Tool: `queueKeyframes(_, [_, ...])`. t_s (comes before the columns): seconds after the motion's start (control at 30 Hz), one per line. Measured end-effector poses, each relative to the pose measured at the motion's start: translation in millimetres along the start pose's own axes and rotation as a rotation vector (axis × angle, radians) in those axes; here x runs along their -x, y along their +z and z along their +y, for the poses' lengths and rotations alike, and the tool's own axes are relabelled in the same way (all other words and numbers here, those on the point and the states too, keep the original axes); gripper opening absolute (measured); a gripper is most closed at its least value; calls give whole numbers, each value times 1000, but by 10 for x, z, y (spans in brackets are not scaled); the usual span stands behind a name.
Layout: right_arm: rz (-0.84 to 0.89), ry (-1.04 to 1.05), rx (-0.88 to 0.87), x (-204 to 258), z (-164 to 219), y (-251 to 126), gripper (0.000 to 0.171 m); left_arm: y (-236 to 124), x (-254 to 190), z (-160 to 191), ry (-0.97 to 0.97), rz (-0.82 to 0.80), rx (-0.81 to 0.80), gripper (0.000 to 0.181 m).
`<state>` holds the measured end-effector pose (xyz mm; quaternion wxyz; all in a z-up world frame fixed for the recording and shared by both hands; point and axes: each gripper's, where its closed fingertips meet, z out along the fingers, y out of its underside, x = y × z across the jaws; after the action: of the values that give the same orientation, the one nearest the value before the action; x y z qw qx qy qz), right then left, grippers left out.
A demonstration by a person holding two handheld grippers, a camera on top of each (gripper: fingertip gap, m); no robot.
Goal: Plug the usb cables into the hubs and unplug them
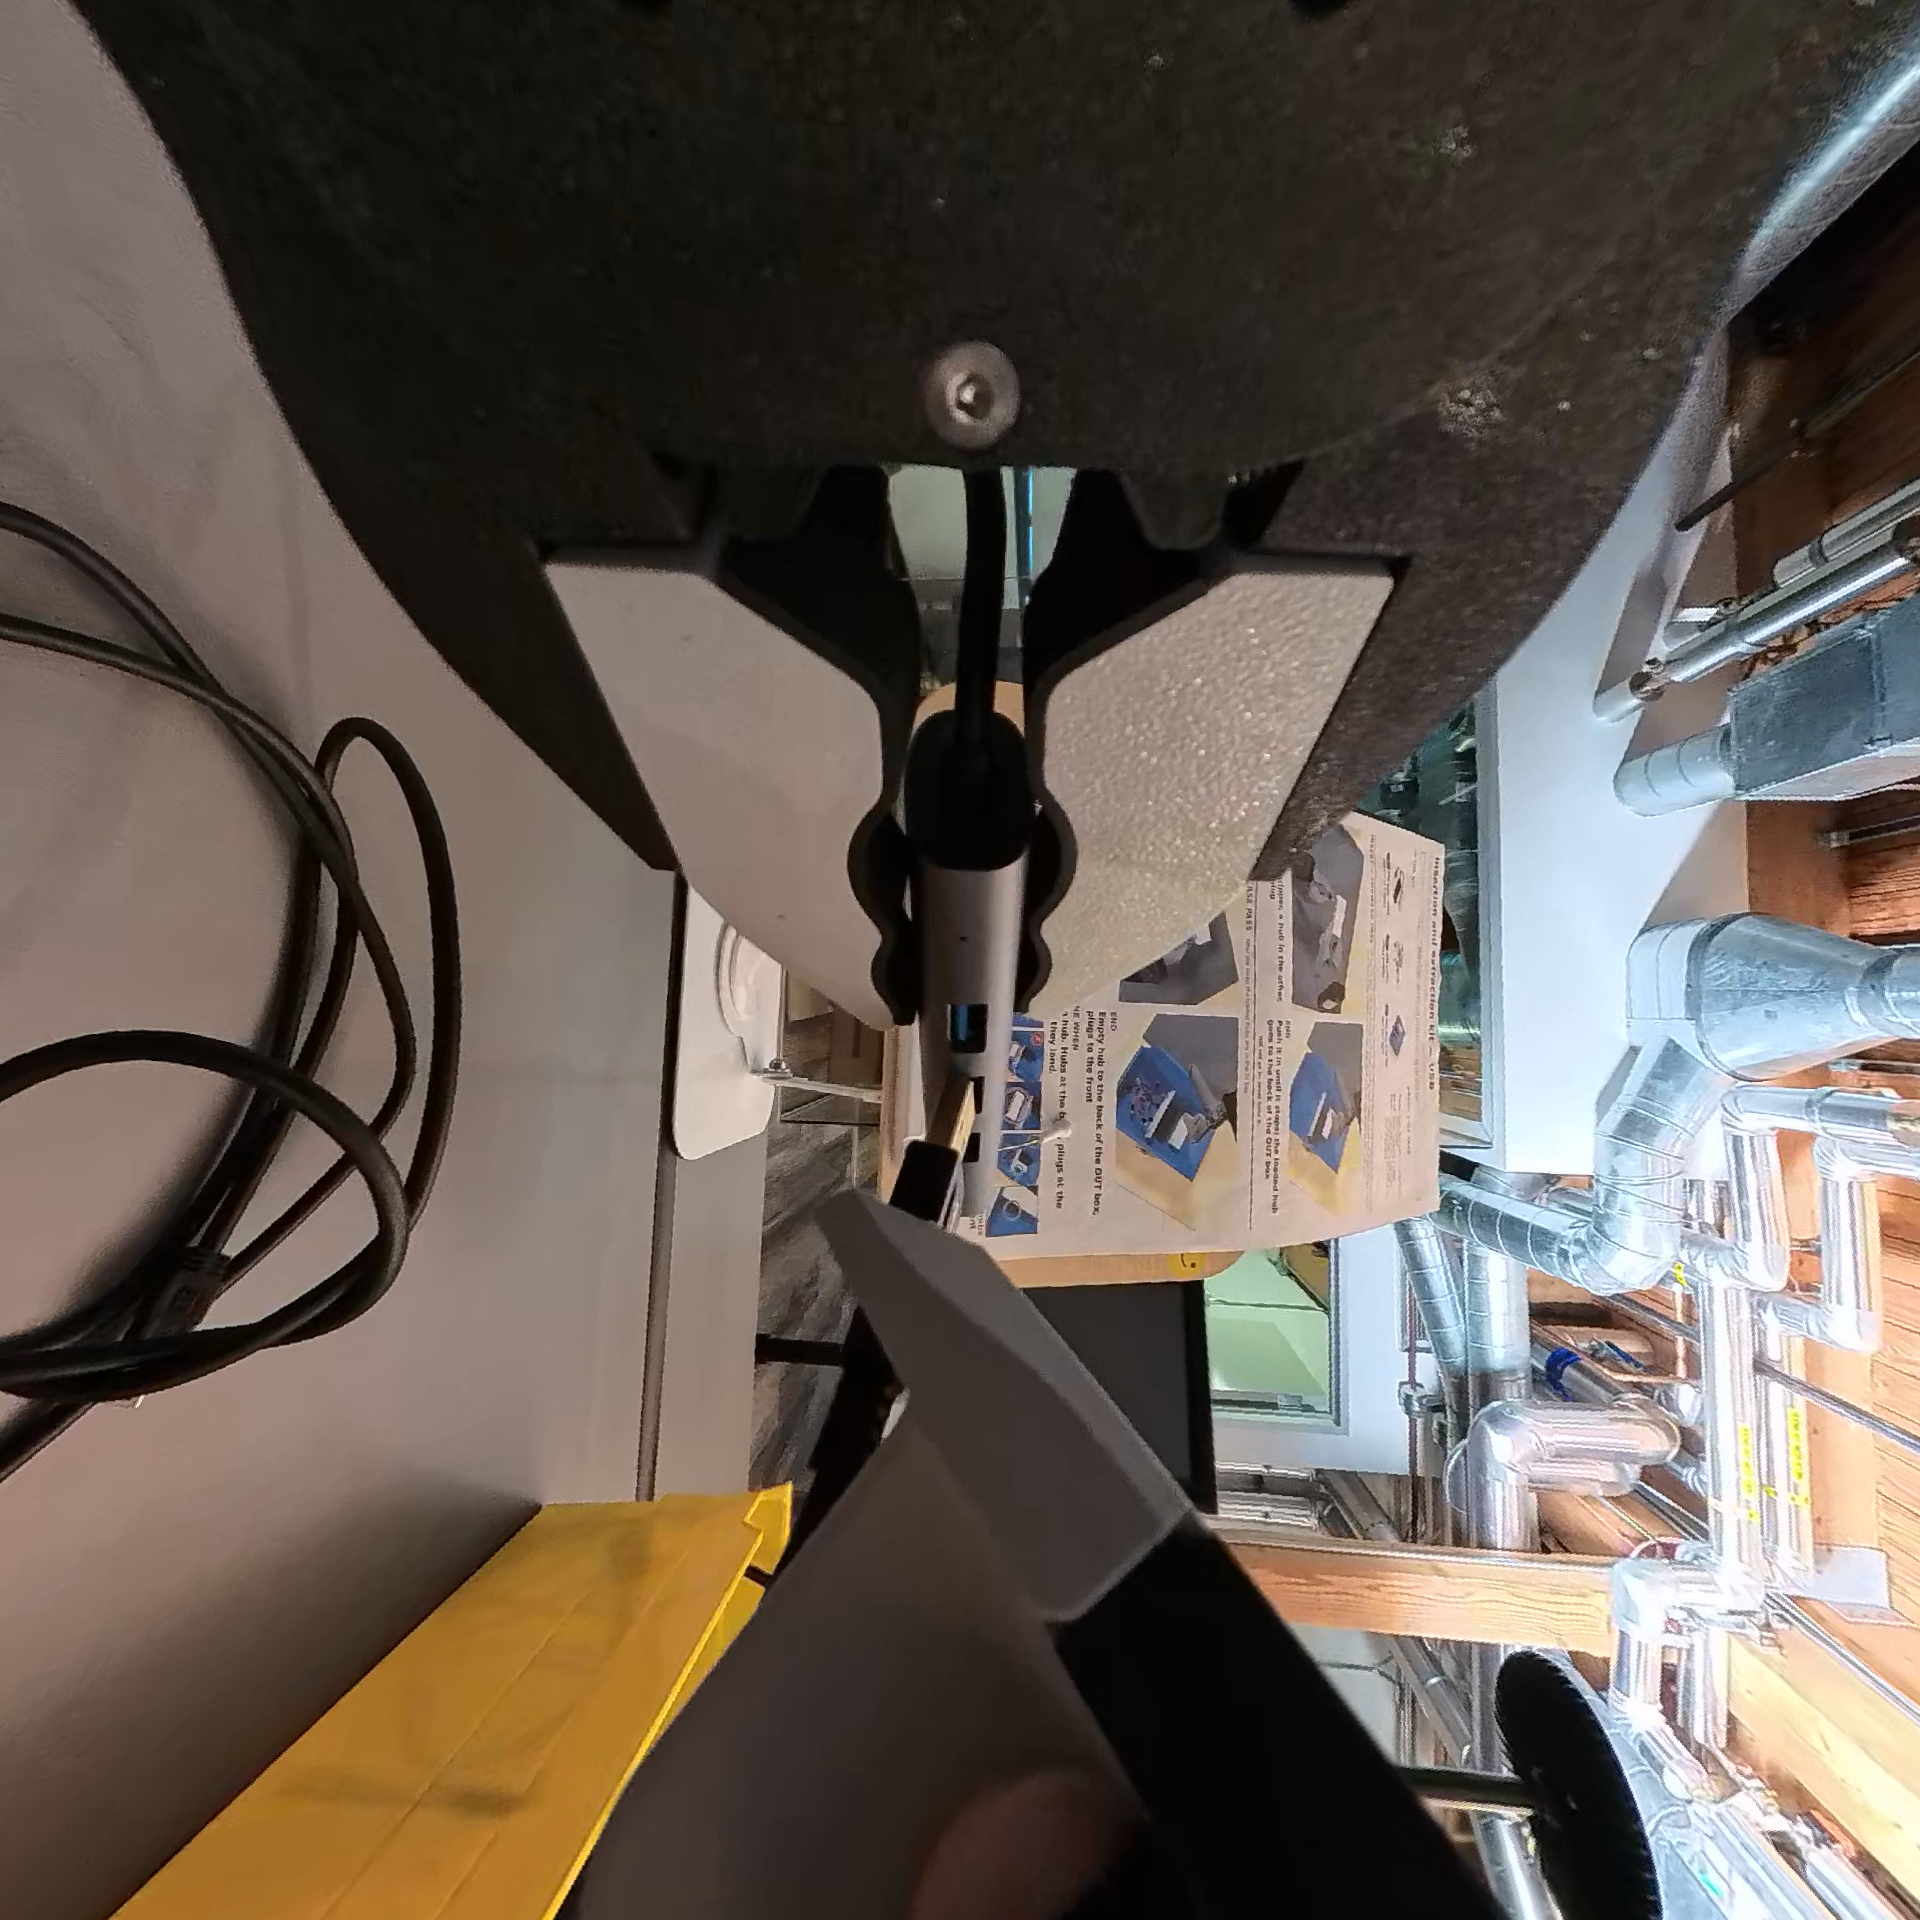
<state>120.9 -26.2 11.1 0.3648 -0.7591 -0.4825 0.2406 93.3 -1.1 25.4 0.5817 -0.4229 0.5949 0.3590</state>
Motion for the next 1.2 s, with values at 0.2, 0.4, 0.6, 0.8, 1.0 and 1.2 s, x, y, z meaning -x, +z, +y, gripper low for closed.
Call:
queueKeyframes(0.2, [-7,-3,8,-6,15,1,17,2,-17,-5,23,-1,1,18])
queueKeyframes(0.4, [-15,4,17,-14,31,-9,17,1,-46,-27,39,6,-6,18])
queueKeyframes(0.6, [-22,8,33,-10,57,-2,17,6,-60,-38,45,1,-7,18])
queueKeyframes(0.8, [-26,19,35,-8,60,-5,17,-4,-61,-65,54,-4,-15,18])
queueKeyframes(1.0, [-31,8,17,-10,38,4,17,-4,-52,-50,62,-15,-4,18])
queueKeyframes(1.2, [-19,-52,-31,-1,-36,-5,17,-16,-12,-20,51,-25,1,18])
